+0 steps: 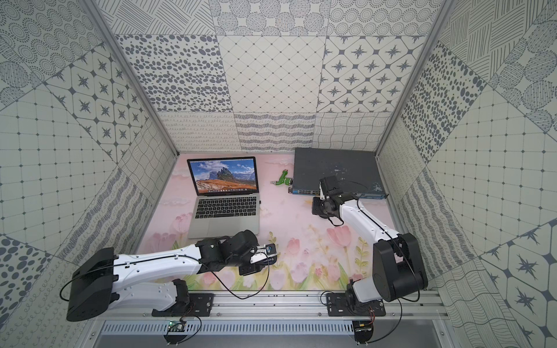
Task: Remove the wireless mouse receiver from the laptop
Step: Place the mouse at the center of the board.
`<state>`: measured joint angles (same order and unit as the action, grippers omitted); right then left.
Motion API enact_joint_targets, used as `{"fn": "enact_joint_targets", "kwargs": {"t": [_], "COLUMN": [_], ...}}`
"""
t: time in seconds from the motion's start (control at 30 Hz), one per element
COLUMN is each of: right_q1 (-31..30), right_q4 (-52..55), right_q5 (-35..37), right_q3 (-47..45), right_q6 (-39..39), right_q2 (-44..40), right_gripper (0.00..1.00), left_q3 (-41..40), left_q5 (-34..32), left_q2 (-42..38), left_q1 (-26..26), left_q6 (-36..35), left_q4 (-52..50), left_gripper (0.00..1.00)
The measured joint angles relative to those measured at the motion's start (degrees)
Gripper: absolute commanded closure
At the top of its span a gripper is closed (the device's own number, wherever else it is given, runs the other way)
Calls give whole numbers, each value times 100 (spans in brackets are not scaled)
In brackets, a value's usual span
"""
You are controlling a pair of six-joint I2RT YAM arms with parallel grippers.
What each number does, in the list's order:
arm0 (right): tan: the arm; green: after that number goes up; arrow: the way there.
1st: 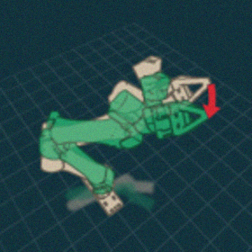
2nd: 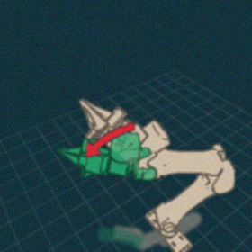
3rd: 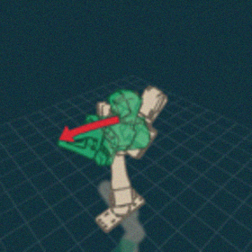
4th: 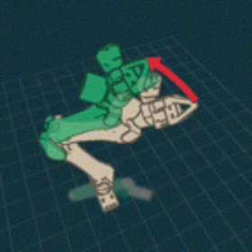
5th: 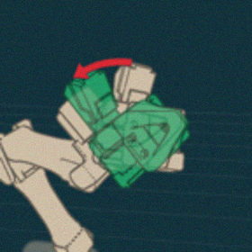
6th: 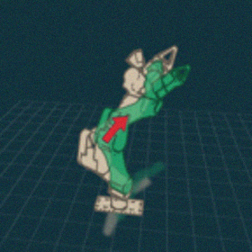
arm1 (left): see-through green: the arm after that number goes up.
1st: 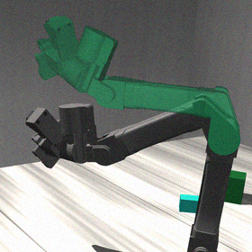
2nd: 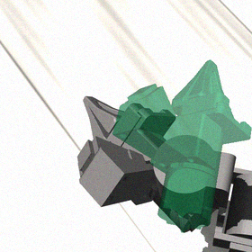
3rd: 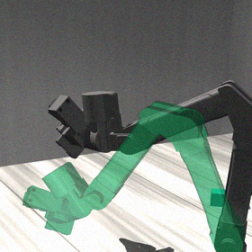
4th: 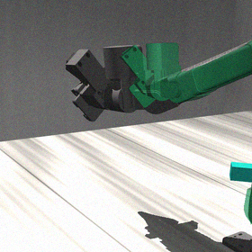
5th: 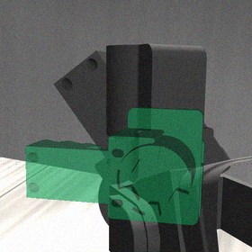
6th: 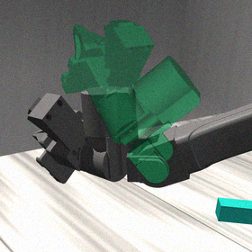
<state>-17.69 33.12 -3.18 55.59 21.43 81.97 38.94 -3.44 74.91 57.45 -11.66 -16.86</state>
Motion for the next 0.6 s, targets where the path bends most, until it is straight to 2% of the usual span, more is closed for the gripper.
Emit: {"fn": "enact_joint_targets", "kwargs": {"t": [0.43, 0.6], "right_q1": [-24, -24], "right_q4": [0, 0], "right_q5": [-284, -308], "right_q3": [-243, -249], "right_q6": [63, 63], "right_q2": [-511, -514], "right_gripper": [53, 53], "left_q3": [940, 1270], "left_q5": [79, 205], "left_q2": [1556, 1974], "left_q1": [0, 0], "left_q6": [-42, -66], "left_q4": [-39, -240], "left_gripper": [66, 54]}}
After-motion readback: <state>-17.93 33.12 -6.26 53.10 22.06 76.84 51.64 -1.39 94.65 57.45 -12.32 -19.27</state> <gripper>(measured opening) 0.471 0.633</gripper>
